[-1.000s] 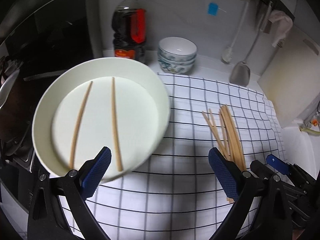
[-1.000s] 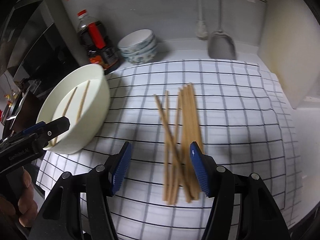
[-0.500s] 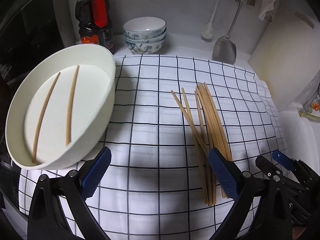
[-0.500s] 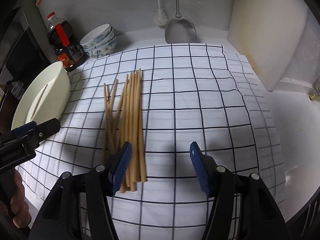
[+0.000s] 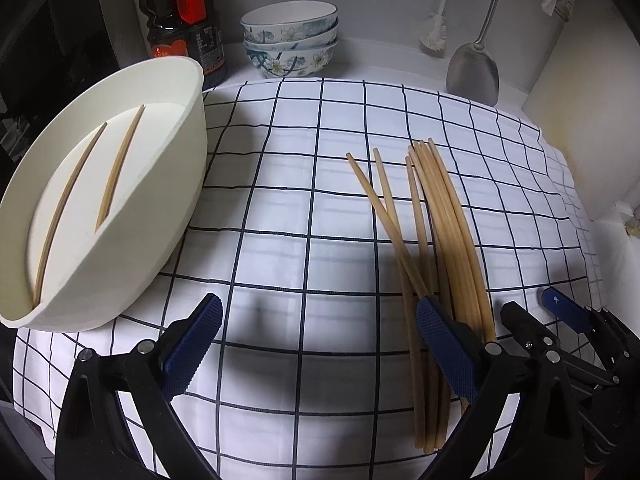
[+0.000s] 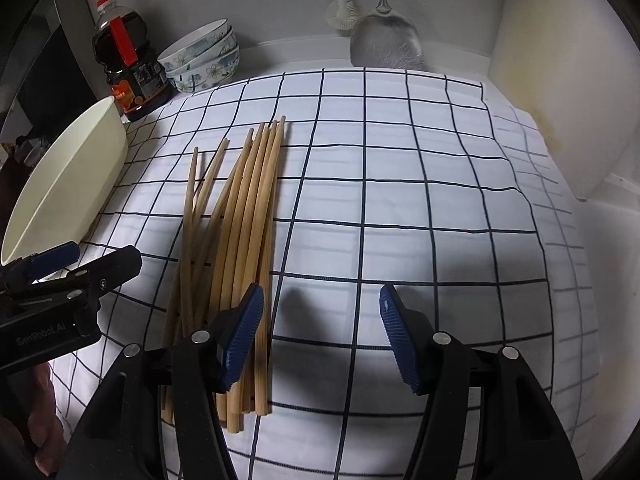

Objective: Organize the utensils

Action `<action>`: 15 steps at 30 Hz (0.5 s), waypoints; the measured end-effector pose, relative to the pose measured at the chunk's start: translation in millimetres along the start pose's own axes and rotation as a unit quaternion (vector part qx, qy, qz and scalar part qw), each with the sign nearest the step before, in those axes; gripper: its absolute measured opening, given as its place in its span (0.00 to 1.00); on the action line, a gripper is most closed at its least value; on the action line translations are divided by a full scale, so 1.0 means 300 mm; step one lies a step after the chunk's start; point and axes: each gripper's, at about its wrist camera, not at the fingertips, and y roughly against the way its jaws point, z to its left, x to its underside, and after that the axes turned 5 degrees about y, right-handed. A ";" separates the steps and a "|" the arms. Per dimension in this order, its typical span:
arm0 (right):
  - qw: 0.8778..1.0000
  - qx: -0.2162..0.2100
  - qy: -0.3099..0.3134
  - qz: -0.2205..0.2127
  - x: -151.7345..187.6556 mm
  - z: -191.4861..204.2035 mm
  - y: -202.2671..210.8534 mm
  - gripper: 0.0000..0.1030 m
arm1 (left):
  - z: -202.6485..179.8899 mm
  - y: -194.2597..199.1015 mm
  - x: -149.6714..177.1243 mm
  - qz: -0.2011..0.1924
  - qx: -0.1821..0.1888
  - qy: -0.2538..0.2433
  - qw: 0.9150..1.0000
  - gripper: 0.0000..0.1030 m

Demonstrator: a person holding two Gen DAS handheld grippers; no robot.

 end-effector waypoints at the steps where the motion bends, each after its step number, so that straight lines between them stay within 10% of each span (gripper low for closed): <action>1: 1.000 -0.001 0.002 0.000 0.000 0.000 -0.007 0.56 | -0.001 -0.005 0.001 0.000 -0.001 0.001 1.000 0.93; 15: 0.999 -0.005 0.040 0.001 0.012 0.023 -0.023 0.56 | 0.017 -0.029 -0.011 0.003 -0.006 0.013 1.000 0.93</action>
